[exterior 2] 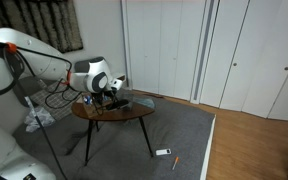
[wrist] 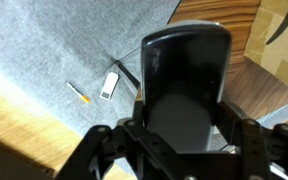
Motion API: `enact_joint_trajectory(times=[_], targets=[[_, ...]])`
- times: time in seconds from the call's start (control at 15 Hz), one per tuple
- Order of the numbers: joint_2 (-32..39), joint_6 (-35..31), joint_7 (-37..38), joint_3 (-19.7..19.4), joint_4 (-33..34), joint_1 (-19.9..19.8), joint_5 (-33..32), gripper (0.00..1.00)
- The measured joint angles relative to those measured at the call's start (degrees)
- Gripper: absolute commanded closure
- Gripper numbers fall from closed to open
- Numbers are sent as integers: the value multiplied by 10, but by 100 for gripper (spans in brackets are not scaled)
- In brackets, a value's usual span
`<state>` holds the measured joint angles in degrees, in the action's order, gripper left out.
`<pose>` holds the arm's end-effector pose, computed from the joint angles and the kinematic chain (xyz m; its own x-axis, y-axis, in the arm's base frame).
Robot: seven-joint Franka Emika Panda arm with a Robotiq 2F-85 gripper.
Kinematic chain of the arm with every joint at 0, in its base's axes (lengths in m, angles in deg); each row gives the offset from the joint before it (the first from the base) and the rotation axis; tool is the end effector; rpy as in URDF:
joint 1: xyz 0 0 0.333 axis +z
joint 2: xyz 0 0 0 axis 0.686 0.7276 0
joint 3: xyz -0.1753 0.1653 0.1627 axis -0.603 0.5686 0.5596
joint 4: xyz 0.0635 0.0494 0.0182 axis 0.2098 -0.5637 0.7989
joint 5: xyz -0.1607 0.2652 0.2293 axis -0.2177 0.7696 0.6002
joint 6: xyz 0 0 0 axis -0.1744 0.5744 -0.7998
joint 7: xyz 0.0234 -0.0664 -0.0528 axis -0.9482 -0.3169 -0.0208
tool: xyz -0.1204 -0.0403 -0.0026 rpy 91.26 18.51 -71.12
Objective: Remove the black and grey object from the box and put it on the table
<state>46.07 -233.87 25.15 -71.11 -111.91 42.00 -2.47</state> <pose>0.5062 0.0192 0.3810 0.7384 -0.6083 0.2910 -0.5843 -0.7926 -0.1741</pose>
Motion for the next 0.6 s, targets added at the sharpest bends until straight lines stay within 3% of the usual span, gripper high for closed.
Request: enact_joint_trajectory(times=[0.6], targets=[[103, -111, 1, -6, 8, -4, 22, 54]])
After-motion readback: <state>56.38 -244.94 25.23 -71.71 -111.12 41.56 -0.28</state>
